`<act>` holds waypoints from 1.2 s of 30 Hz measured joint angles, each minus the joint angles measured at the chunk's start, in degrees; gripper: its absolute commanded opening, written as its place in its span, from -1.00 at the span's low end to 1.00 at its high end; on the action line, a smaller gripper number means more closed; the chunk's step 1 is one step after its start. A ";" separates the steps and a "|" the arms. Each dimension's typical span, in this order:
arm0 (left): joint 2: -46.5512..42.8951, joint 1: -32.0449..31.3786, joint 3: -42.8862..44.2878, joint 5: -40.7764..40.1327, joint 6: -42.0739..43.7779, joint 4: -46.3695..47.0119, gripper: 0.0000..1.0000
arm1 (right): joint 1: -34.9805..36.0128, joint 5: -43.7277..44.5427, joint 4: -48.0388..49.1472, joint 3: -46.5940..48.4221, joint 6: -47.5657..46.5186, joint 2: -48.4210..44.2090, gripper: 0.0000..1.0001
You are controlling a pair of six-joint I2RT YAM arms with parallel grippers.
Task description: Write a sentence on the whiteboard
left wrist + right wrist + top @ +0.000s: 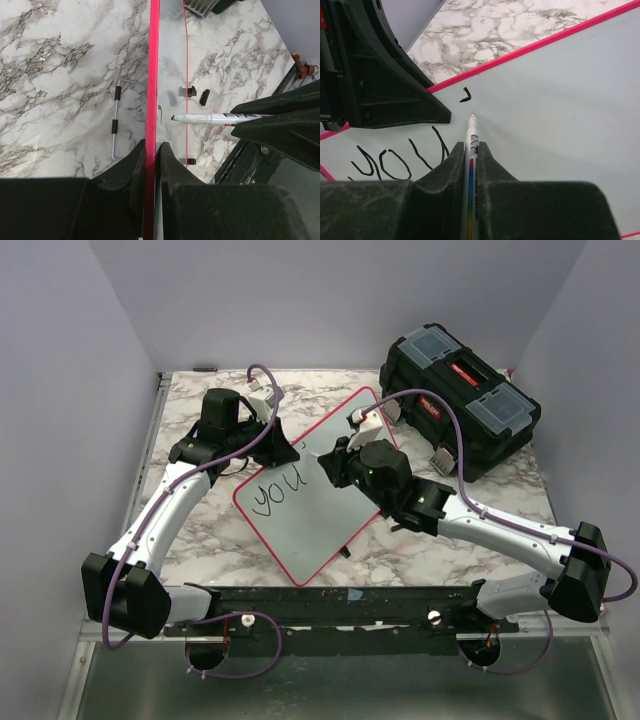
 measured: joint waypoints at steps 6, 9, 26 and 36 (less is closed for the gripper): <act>0.00 0.00 0.00 0.00 0.02 0.00 -1.00 | 0.02 0.04 0.02 0.00 -0.22 0.72 -0.99; 0.00 0.00 0.00 -0.24 0.11 -0.11 -1.00 | 0.00 0.11 0.09 0.00 -0.22 1.31 -0.99; 0.00 0.00 0.00 -0.46 0.13 -0.26 -1.00 | 0.02 1.05 -0.31 -3.98 1.07 -0.61 -0.99; 0.00 0.00 0.00 -0.46 0.13 -0.24 -1.00 | 0.02 1.16 -1.64 -5.55 2.80 -1.73 -0.99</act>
